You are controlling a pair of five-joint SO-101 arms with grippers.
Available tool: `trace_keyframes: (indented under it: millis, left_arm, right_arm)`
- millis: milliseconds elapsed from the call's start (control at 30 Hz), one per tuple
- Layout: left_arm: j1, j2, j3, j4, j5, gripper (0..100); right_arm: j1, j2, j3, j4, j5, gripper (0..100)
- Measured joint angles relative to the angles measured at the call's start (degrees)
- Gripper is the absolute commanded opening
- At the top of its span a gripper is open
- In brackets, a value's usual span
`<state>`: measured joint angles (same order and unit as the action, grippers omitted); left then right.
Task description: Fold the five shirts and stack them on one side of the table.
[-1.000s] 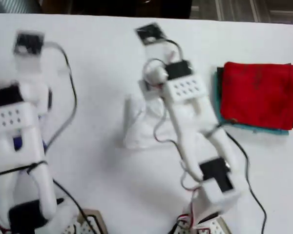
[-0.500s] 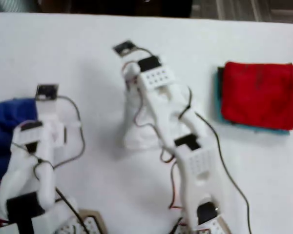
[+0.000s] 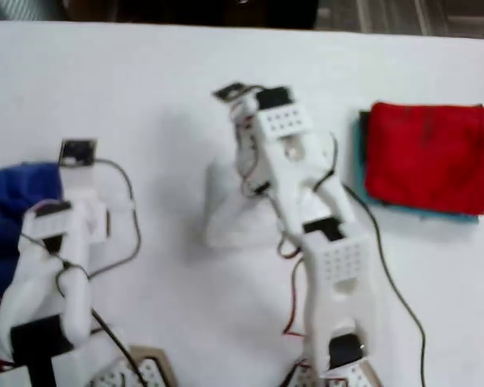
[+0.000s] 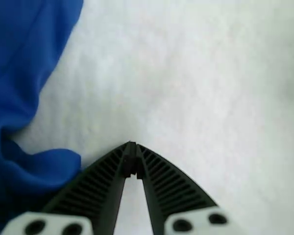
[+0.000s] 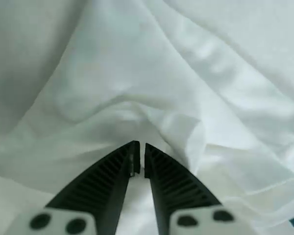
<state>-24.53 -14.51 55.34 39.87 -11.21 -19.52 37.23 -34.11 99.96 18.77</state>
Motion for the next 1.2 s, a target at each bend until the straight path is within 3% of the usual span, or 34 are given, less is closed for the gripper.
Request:
trace_keyframes:
  millis: [200, 333, 467, 667, 933, 1200]
  left_arm:
    - [0.0, 0.0, 0.0, -0.2, 0.0, 3]
    - [-0.1, 0.0, 0.0, -0.2, 0.0, 3]
    - [-0.1, 0.0, 0.0, -0.2, 0.0, 3]
    - [-0.1, 0.0, 0.0, -0.2, 0.0, 3]
    - [-0.1, 0.0, 0.0, -0.2, 0.0, 3]
    - [-0.1, 0.0, 0.0, -0.2, 0.0, 3]
  right_arm:
    - [1.5, -11.3, 9.1, 0.0, -0.1, 2.2]
    - [-3.7, -18.5, 11.1, -1.2, -0.1, 2.2]
    - [-8.3, -19.2, 13.3, -10.9, -1.7, 2.2]
    - [-8.7, -10.7, 13.5, -23.0, -3.9, 2.2]
    - [-8.7, -7.2, 13.5, -19.8, -3.9, 2.2]
    - [-8.0, -7.2, 13.6, -10.0, -3.9, 2.2]
